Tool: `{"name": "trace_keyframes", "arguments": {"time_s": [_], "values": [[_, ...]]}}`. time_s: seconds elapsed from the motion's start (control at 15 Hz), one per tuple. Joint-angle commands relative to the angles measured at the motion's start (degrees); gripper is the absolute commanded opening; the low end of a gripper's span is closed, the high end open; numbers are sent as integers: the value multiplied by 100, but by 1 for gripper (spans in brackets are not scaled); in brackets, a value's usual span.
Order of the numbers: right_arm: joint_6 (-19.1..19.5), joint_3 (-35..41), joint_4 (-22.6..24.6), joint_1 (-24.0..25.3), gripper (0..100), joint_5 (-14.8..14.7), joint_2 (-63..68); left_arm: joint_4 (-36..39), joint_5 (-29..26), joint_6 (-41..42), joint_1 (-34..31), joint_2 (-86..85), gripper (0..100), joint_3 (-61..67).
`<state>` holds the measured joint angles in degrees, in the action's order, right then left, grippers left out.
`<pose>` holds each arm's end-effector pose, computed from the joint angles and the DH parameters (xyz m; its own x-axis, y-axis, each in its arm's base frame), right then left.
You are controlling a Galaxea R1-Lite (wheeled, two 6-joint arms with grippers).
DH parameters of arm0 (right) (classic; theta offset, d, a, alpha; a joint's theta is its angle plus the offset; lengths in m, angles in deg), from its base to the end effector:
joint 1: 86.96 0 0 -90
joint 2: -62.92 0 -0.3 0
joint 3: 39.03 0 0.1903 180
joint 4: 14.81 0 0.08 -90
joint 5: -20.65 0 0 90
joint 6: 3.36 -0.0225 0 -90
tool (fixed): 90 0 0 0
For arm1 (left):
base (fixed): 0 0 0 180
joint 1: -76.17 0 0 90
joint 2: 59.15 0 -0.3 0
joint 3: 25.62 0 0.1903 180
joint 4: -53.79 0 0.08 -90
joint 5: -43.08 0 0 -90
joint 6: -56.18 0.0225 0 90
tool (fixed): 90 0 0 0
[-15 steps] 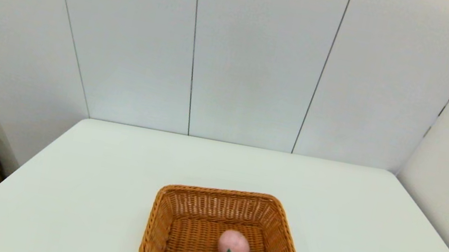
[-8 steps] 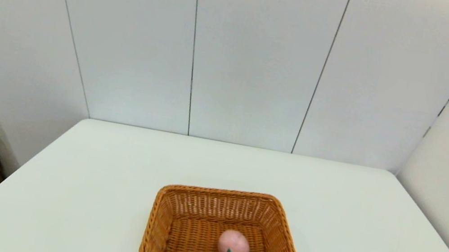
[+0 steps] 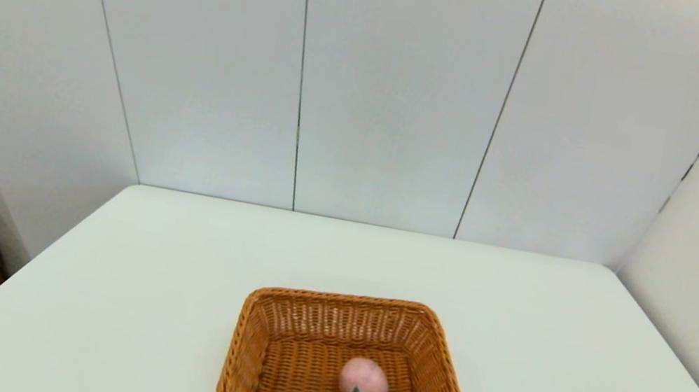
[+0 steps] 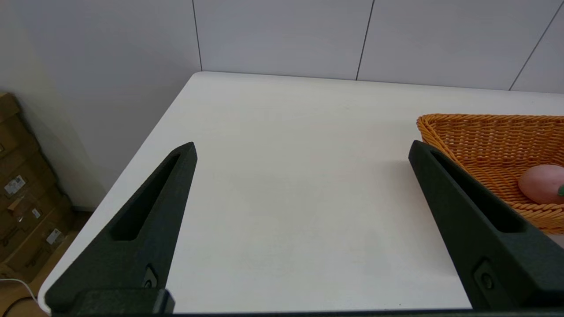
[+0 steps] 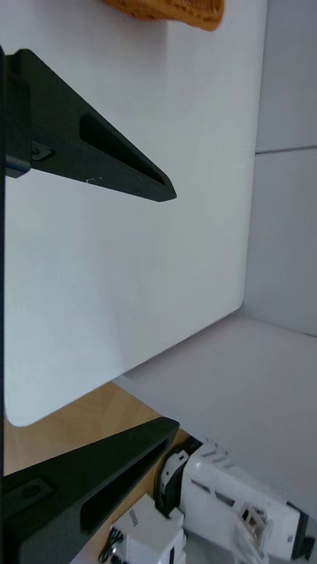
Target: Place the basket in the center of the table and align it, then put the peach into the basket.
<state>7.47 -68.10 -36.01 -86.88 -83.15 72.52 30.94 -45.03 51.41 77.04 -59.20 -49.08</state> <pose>-0.0146 -0.0054 0.1104 0.9710 -0.2372 -0.0293 0.2272 0.9542 -0.1949 -0.0230 0.0011 0.0768 0.9998 0.0178 0.0115 -0.0168 0.9964 -0.0835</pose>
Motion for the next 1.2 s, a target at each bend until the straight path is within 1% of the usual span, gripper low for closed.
{"name": "trace_keyframes", "arguments": {"time_s": [0.07, 0.13, 0.27, 0.4, 0.47, 0.53, 1.2], "values": [[-212, 430, 12, 1, 100, 1108, -968, 2, 4, -7, 0, -4, 100, 1], [-362, 491, 20, 1, 100, 1248, -968, 2, 4, -7, 0, -4, 100, 1], [-485, 553, 29, 10, 100, 1318, -968, 2, 4, -7, 0, -4, 100, 1], [-608, 553, -261, 10, 100, 1389, -968, 2, 4, -7, 0, -4, 100, 1], [-924, 553, -235, 10, 100, 1371, -968, 2, 4, -7, 0, -4, 100, 1], [-1074, 553, -235, 10, 100, 1354, -968, 2, 4, -7, 0, -4, 100, 1], [-1118, 553, -235, 10, 100, 1336, -968, 10, -4, 11, 0, -4, 100, 1]]}}
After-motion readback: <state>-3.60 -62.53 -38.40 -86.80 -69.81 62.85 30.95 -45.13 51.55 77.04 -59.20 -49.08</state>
